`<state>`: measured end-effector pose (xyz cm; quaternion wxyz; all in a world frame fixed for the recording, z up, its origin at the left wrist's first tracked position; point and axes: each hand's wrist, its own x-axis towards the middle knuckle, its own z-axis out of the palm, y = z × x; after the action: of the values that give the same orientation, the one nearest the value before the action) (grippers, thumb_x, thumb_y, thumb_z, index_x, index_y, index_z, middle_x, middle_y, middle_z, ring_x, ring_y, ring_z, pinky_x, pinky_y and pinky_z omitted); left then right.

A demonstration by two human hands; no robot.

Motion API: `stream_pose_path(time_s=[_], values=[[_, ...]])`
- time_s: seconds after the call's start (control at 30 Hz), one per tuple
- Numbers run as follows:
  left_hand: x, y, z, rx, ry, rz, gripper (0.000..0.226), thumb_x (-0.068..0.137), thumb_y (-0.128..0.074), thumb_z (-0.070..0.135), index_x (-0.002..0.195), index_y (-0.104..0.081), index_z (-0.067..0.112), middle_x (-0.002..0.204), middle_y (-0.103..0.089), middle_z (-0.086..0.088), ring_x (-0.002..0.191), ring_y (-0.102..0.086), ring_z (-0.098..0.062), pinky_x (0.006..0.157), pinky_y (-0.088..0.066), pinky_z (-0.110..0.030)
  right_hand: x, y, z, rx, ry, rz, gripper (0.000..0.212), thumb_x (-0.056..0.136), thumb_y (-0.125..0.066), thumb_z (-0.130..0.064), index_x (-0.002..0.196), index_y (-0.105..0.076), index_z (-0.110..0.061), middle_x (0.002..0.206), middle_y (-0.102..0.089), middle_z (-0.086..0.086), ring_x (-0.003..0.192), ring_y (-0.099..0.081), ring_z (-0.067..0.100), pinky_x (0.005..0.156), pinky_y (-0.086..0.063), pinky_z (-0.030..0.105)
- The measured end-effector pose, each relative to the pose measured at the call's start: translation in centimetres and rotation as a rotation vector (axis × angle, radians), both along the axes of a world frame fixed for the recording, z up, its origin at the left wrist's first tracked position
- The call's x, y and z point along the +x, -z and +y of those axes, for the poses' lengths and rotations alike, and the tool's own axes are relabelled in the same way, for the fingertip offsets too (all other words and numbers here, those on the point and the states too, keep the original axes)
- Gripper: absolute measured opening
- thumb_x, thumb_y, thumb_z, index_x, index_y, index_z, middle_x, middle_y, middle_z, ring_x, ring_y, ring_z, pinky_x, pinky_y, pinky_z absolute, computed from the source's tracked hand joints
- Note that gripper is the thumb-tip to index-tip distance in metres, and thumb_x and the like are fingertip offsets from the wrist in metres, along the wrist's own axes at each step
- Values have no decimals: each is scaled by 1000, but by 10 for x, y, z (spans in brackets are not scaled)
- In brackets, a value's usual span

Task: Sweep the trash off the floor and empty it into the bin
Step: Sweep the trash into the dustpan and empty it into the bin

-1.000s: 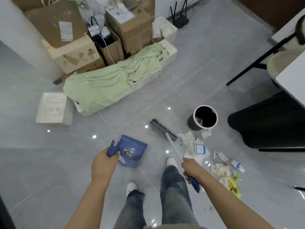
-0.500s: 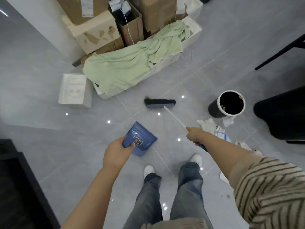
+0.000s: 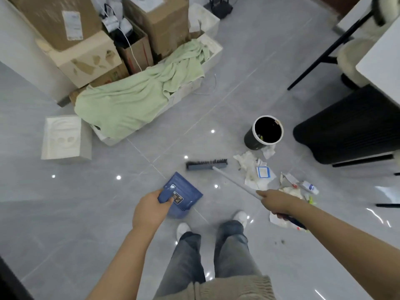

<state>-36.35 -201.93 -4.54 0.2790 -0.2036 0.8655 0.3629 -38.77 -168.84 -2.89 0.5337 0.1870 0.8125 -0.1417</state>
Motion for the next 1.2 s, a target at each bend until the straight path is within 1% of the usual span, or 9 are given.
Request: stream_pose_path(time_s=[0.27, 0.4, 0.47, 0.57, 0.67, 0.73, 0.87, 1.03, 1.2], values=[[18, 4, 13, 17, -21, 2, 26, 85, -62, 23, 61, -51, 27, 54, -50, 9, 51, -43, -8, 48, -30, -23, -79, 64, -3, -60, 9, 112, 55, 95, -23, -8, 150, -20, -18, 70, -50, 14, 48, -42, 21, 48, -38, 27], [40, -3, 25, -34, -3, 33, 28, 86, -61, 23, 61, -48, 27, 52, -48, 8, 48, -41, -5, 47, -29, -20, -52, 94, 3, -47, -59, 27, 53, 91, -20, -3, 143, -27, -7, 60, -50, 17, 45, -45, 23, 49, -40, 26], [50, -5, 34, -27, -5, 36, 24, 86, -62, 22, 63, -54, 22, 52, -49, 7, 48, -41, -5, 47, -30, -19, -9, 98, 18, -44, -48, 9, 57, 90, -23, -4, 147, -24, -11, 71, -53, 18, 46, -44, 22, 47, -39, 25], [66, -10, 59, -4, -10, 41, 14, 85, -63, 20, 72, -64, 16, 55, -53, 9, 50, -43, -3, 49, -33, -19, 65, 92, 54, -19, -1, -4, 63, 92, -28, -8, 152, -17, -22, 108, -49, 15, 55, -45, 18, 41, -37, 22], [84, -19, 98, 1, -2, 60, 17, 84, -63, 18, 67, -62, 23, 56, -53, 9, 52, -44, -5, 50, -34, -21, 121, 80, 93, -18, -9, -40, 63, 93, -27, -10, 153, -15, -25, 118, -48, 12, 64, -47, 18, 43, -40, 23], [99, -20, 121, -4, -6, 71, 25, 83, -62, 19, 61, -56, 27, 56, -53, 8, 53, -46, -10, 52, -35, -23, 138, 71, 117, -52, 5, -45, 63, 93, -25, -9, 153, -16, -23, 103, -53, 12, 58, -47, 18, 45, -41, 25], [143, -13, 167, -40, -9, 54, 19, 85, -60, 20, 66, -60, 16, 56, -54, 5, 53, -44, -9, 52, -35, -24, 148, 36, 175, -169, 205, -24, 60, 93, -27, -10, 150, -24, -27, 65, -46, 9, 46, -43, 18, 43, -37, 21], [181, 1, 202, -10, -95, 25, 14, 85, -63, 21, 73, -66, 16, 64, -64, 1, 59, -52, -12, 56, -39, -25, 143, 8, 231, -158, 199, 102, 60, 93, -26, -7, 149, -26, -28, 69, -47, 10, 44, -42, 19, 42, -36, 19], [206, 10, 222, 29, -197, -6, 29, 85, -64, 15, 59, -52, 17, 53, -47, 5, 54, -41, -13, 55, -33, -26, 129, 50, 251, -93, 111, 130, 52, 90, -26, -1, 140, -36, -8, 69, -49, 13, 50, -47, 23, 49, -39, 26]])
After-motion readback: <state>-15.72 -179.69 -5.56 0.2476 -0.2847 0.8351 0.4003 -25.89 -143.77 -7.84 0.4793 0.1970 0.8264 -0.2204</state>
